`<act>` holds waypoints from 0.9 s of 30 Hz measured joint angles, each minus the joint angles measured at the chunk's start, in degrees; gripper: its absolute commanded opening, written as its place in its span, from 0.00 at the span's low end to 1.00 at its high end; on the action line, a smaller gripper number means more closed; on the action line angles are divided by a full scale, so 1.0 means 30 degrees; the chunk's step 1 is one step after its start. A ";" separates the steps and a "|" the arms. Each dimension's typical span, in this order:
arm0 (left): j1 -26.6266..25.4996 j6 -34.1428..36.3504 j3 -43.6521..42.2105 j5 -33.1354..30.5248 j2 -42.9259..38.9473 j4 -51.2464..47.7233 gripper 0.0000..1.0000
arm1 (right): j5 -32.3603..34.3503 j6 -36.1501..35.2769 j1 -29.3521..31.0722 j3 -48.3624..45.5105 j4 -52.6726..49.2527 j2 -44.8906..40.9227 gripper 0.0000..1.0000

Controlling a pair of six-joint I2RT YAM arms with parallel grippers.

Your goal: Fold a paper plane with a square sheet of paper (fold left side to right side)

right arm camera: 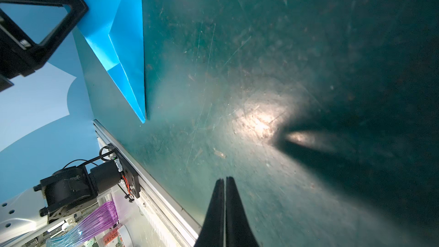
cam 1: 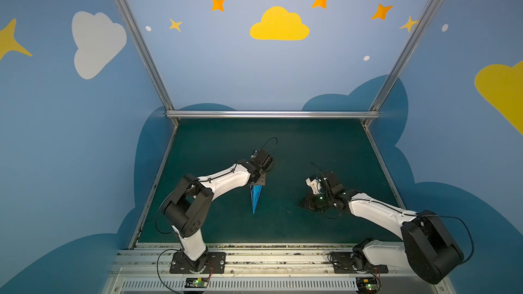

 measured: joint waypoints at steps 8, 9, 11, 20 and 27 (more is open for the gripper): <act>-0.0408 0.0022 0.0000 -0.0168 0.0189 0.0051 0.43 | 0.0044 0.0000 0.0000 0.0000 0.0022 0.0000 0.00; -0.0466 0.0015 -0.0007 -0.0175 0.0277 0.0058 0.44 | 0.0044 0.0000 0.0000 0.0000 0.0029 0.0000 0.00; -0.0561 -0.0007 -0.0029 -0.0175 0.0525 0.0102 0.44 | 0.0051 0.0000 0.0000 0.0000 0.0015 0.0000 0.00; -0.0627 -0.0211 -0.1129 -0.0160 0.0823 0.0539 0.54 | 0.0248 -0.0007 -0.0007 0.0000 -0.0350 -0.0590 0.00; -0.0627 -0.0481 -0.1399 -0.0007 0.0889 0.0940 0.64 | 0.0313 -0.0007 -0.0007 0.0000 -0.0488 -0.0838 0.00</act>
